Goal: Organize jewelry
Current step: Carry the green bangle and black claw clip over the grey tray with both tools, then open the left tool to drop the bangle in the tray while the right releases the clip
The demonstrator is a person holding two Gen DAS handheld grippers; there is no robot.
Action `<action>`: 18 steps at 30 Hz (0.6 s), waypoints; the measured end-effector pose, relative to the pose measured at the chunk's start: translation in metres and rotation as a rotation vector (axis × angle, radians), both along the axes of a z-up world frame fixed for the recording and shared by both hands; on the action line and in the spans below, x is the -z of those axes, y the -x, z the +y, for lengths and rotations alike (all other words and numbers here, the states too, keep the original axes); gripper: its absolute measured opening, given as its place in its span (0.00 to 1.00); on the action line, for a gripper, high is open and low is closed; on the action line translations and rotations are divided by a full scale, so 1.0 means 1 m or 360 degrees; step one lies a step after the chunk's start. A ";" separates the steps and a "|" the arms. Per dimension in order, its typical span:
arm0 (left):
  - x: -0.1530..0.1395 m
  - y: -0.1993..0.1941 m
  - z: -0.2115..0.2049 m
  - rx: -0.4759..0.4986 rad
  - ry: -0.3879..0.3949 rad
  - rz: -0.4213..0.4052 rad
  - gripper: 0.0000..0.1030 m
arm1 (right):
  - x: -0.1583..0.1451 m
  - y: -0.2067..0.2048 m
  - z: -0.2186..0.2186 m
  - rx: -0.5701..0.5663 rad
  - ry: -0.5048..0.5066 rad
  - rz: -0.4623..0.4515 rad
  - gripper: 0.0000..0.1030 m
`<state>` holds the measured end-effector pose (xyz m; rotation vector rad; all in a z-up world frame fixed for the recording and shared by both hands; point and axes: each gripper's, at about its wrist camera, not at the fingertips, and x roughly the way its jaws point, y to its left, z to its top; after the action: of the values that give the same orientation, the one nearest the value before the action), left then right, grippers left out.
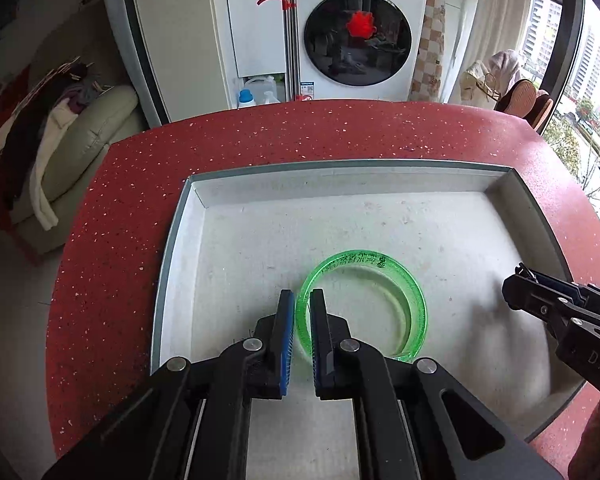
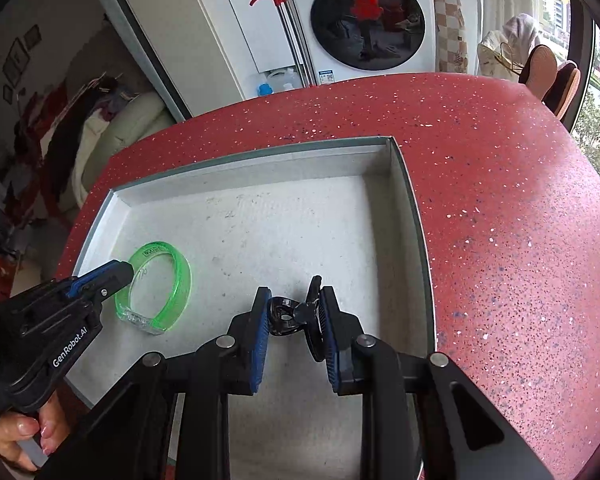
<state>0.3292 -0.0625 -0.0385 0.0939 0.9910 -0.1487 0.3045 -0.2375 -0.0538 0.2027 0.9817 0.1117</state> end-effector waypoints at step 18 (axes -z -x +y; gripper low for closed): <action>-0.016 0.018 0.004 -0.0045 -0.0038 -0.0090 0.26 | -0.036 0.041 -0.010 0.0028 -0.0132 -0.0147 0.64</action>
<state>0.3109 -0.0587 -0.0229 0.1056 0.9374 -0.1079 0.2638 -0.2473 -0.0173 0.2797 0.8837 0.1449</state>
